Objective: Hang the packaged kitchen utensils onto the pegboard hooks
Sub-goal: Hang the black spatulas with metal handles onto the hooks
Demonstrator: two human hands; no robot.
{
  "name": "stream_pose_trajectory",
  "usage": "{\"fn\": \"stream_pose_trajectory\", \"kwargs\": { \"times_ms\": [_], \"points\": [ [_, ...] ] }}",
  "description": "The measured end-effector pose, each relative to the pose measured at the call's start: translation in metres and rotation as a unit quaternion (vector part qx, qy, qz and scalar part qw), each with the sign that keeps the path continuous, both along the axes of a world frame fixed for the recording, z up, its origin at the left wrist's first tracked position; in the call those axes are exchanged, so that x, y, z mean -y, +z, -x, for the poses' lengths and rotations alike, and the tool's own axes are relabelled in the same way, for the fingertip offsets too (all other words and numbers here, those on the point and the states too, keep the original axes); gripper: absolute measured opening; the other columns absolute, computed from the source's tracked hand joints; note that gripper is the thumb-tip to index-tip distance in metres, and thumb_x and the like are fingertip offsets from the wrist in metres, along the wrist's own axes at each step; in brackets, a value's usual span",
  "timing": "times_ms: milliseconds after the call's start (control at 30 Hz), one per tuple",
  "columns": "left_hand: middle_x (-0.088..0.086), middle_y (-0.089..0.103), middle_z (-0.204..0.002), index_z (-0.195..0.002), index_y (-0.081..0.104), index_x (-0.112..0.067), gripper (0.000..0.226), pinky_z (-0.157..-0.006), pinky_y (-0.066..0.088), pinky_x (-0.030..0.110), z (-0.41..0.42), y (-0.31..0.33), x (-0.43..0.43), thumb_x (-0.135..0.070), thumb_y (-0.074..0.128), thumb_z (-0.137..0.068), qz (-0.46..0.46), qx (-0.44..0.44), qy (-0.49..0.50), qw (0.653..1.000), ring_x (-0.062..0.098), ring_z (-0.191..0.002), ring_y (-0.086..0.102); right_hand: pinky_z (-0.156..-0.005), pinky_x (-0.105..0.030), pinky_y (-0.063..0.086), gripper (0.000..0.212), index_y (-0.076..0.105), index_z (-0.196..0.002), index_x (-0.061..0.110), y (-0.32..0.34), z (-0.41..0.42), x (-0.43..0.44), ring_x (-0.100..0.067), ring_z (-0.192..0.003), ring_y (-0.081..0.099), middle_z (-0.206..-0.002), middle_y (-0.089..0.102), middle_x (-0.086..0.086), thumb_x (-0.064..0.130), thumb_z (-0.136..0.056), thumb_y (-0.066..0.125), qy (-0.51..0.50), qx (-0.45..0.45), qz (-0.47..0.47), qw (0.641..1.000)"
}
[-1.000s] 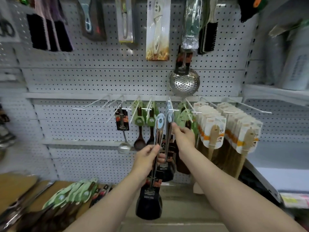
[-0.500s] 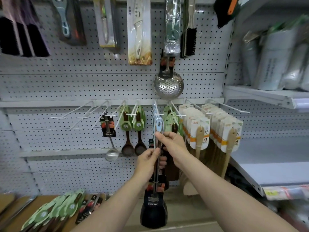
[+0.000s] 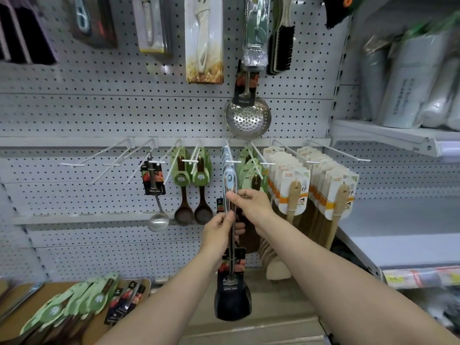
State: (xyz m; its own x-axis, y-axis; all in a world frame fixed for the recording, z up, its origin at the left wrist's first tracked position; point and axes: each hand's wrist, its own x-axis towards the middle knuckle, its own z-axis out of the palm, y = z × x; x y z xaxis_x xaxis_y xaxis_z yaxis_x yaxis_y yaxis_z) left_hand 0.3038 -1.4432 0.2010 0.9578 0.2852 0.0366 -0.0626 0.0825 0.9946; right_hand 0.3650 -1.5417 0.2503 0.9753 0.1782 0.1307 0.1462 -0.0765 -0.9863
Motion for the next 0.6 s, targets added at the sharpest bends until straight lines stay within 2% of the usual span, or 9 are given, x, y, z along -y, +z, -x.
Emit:
{"fn": "stream_pose_trajectory", "kwargs": {
  "times_ms": [67, 167, 333, 433, 500, 600],
  "points": [
    [0.004, 0.078, -0.089, -0.104, 0.069, -0.016, 0.024, -0.087, 0.059, 0.041, -0.011, 0.001, -0.003, -0.034, 0.053, -0.101, -0.011, -0.016, 0.003, 1.000, 0.018, -0.086, 0.075, -0.081, -0.022, 0.048, 0.031, 0.076, -0.103, 0.004, 0.003, -0.007, -0.004, -0.014, -0.098, 0.063, -0.104, 0.074, -0.007, 0.030, -0.086, 0.079, -0.012, -0.008, 0.006, 1.000],
    [-0.002, 0.077, -0.090, -0.100, 0.071, -0.022, 0.026, -0.089, 0.056, 0.041, -0.025, 0.000, -0.010, -0.040, 0.054, -0.100, -0.049, -0.040, 0.017, 0.998, 0.016, -0.089, 0.072, -0.086, -0.024, 0.046, 0.038, 0.074, -0.110, 0.006, 0.002, -0.019, -0.009, -0.016, -0.107, 0.064, -0.111, 0.072, -0.005, 0.033, -0.085, 0.080, -0.022, -0.012, 0.023, 0.999],
    [0.005, 0.073, -0.099, -0.096, 0.071, -0.024, 0.025, -0.094, 0.052, 0.046, -0.045, -0.002, -0.021, -0.042, 0.053, -0.099, -0.092, -0.045, 0.016, 0.995, 0.024, -0.098, 0.067, -0.092, -0.029, 0.052, 0.044, 0.073, -0.113, 0.009, -0.004, -0.039, -0.017, -0.018, -0.109, 0.067, -0.110, 0.074, -0.004, 0.039, -0.081, 0.082, -0.029, -0.028, 0.041, 0.998],
    [0.007, 0.073, -0.100, -0.096, 0.071, -0.022, 0.029, -0.093, 0.051, 0.046, -0.053, -0.006, -0.027, -0.044, 0.053, -0.099, -0.099, -0.043, 0.012, 0.994, 0.026, -0.100, 0.066, -0.087, -0.027, 0.051, 0.039, 0.074, -0.108, 0.012, -0.005, -0.046, -0.018, -0.016, -0.104, 0.068, -0.105, 0.075, -0.003, 0.040, -0.082, 0.081, -0.021, -0.026, 0.046, 0.998],
    [0.000, 0.073, -0.103, -0.104, 0.071, -0.025, 0.027, -0.097, 0.052, 0.045, -0.057, -0.007, -0.029, -0.044, 0.052, -0.099, -0.090, -0.044, 0.001, 0.995, 0.020, -0.101, 0.066, -0.082, -0.022, 0.049, 0.037, 0.074, -0.108, 0.012, -0.004, -0.049, -0.020, -0.015, -0.100, 0.068, -0.103, 0.075, -0.003, 0.039, -0.084, 0.080, -0.028, -0.018, 0.050, 0.998],
    [-0.003, 0.073, -0.107, -0.111, 0.070, -0.025, 0.028, -0.099, 0.051, 0.044, -0.064, -0.005, -0.030, -0.044, 0.052, -0.099, -0.075, -0.046, -0.003, 0.996, 0.015, -0.103, 0.065, -0.064, -0.012, 0.049, 0.028, 0.075, -0.102, 0.008, 0.001, -0.052, -0.022, -0.012, -0.083, 0.065, -0.096, 0.074, -0.005, 0.032, -0.088, 0.077, -0.034, -0.017, 0.049, 0.998]
  ]
}}
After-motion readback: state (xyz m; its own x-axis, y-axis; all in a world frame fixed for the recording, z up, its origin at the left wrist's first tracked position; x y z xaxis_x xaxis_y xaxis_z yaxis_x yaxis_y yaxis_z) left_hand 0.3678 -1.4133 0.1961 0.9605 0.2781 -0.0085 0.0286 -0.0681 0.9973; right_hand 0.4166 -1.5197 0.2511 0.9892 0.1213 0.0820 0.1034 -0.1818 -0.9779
